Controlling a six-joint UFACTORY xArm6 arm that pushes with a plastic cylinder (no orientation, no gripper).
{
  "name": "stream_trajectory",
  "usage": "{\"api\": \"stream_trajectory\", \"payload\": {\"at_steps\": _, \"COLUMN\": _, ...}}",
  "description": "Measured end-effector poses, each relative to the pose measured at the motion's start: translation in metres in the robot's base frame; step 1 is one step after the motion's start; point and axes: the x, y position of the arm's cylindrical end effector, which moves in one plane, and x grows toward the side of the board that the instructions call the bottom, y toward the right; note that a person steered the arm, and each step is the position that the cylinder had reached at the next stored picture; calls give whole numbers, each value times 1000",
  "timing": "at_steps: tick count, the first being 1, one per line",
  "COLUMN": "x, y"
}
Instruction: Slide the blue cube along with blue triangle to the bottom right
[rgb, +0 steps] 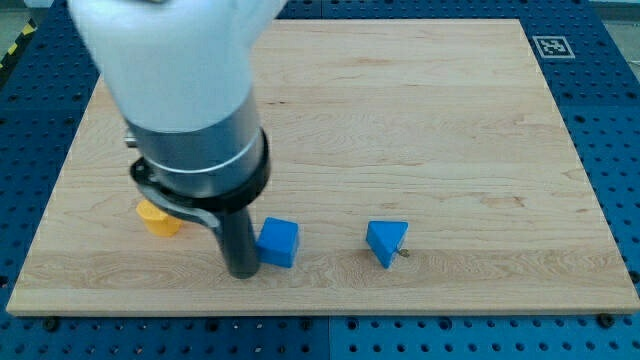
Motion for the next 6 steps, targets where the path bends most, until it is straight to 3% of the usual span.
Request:
{"api": "stream_trajectory", "payload": {"at_steps": 2, "x": -2, "y": 56}}
{"api": "stream_trajectory", "payload": {"at_steps": 4, "x": -6, "y": 9}}
{"api": "stream_trajectory", "payload": {"at_steps": 6, "x": -59, "y": 9}}
